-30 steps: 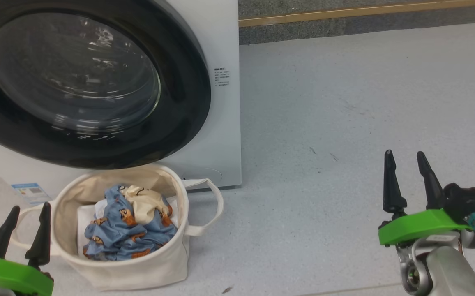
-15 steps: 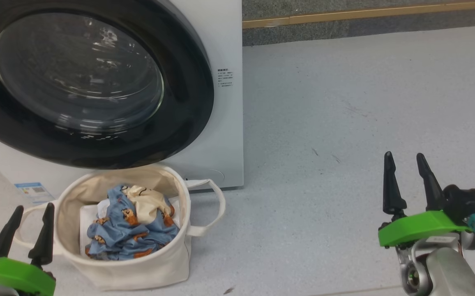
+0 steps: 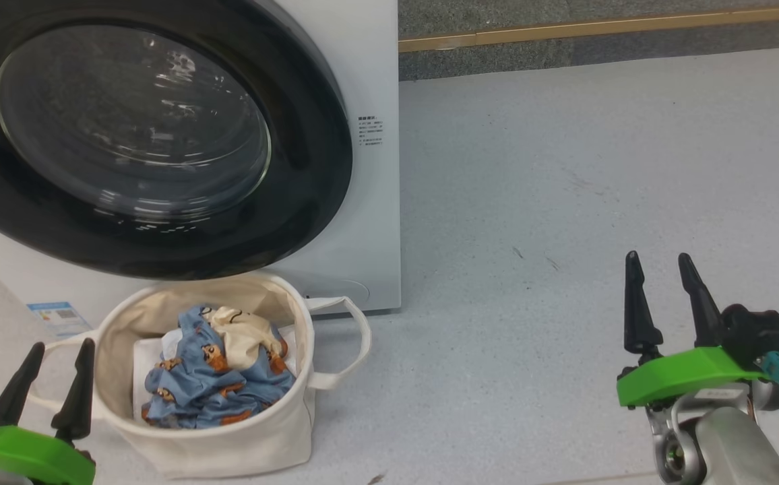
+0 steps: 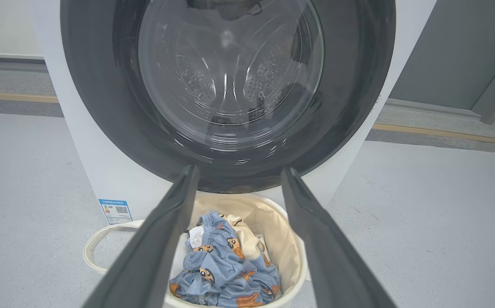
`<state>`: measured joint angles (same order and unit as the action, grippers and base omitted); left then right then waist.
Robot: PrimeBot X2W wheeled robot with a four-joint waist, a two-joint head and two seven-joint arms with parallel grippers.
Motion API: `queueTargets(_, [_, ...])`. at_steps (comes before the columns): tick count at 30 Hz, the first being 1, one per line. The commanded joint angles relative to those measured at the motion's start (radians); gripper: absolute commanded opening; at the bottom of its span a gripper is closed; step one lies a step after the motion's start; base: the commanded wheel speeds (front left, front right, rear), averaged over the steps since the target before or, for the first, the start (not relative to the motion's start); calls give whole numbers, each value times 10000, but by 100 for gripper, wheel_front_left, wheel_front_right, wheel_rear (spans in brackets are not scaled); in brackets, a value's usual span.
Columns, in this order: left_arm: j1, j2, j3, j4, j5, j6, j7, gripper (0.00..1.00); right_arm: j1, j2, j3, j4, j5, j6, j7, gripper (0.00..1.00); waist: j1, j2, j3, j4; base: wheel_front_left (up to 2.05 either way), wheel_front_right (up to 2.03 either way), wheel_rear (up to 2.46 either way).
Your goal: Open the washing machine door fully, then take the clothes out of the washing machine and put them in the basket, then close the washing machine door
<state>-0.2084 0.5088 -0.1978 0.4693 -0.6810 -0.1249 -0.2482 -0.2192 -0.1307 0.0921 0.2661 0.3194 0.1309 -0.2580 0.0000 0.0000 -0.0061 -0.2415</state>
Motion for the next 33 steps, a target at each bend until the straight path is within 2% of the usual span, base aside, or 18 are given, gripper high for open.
queueTargets(1, [-591,550,402,-187,-65,-54,-105,100,-151,-23,255,-293,-44,-2,-38,100,0,0,-6,2,0,0,0])
queueTargets(33, [-512,491,615,-517,235,-57,-135,100,-132,-38,320,-267,-49,-2,-38,100,0,0,31,81,0,0,0])
